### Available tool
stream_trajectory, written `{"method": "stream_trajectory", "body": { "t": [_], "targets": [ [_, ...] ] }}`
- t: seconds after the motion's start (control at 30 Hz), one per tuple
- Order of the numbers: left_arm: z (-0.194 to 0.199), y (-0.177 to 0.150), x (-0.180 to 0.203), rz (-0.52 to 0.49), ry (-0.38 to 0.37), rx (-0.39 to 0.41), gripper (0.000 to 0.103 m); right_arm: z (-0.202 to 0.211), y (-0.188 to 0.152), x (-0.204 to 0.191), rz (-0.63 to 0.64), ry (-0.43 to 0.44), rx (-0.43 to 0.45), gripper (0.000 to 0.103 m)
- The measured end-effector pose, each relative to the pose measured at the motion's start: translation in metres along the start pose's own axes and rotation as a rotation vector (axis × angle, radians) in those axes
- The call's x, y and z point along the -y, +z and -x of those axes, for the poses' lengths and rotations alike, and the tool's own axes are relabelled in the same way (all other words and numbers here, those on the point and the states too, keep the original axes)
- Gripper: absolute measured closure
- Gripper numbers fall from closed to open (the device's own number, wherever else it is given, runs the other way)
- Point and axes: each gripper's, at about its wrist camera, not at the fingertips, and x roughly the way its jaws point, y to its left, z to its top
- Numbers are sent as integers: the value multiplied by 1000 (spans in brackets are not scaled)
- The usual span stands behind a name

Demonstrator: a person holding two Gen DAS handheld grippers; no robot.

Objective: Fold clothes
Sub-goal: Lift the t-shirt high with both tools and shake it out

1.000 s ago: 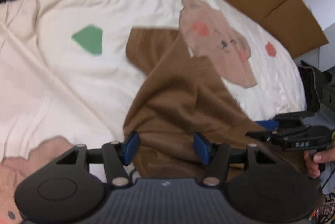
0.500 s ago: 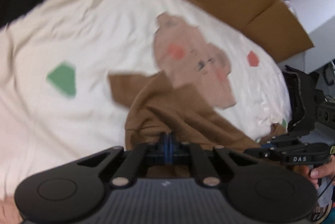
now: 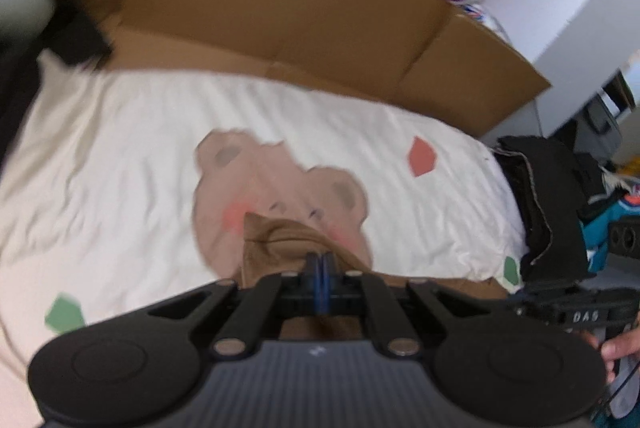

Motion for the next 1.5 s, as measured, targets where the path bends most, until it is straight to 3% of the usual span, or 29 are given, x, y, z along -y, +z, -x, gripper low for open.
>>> {"method": "stream_trajectory", "body": {
  "t": [0.17, 0.63, 0.97, 1.27, 1.33, 1.5],
  "targets": [
    [-2, 30, 28, -84, -16, 23, 102, 31, 6, 19, -94, 12, 119, 101],
    [-20, 99, 112, -275, -108, 100, 102, 104, 21, 42, -169, -31, 343, 101],
    [-35, 137, 150, -387, -151, 135, 102, 146, 37, 45, -123, -141, 476, 101],
    [-74, 150, 180, -429, -190, 129, 103, 161, 49, 67, -107, -292, 519, 101],
    [-84, 153, 183, -418, -186, 123, 99, 164, 52, 76, -113, -340, 522, 101],
    [-97, 144, 176, -386, -192, 115, 72, 166, 52, 97, -127, -469, 509, 100]
  ]
}}
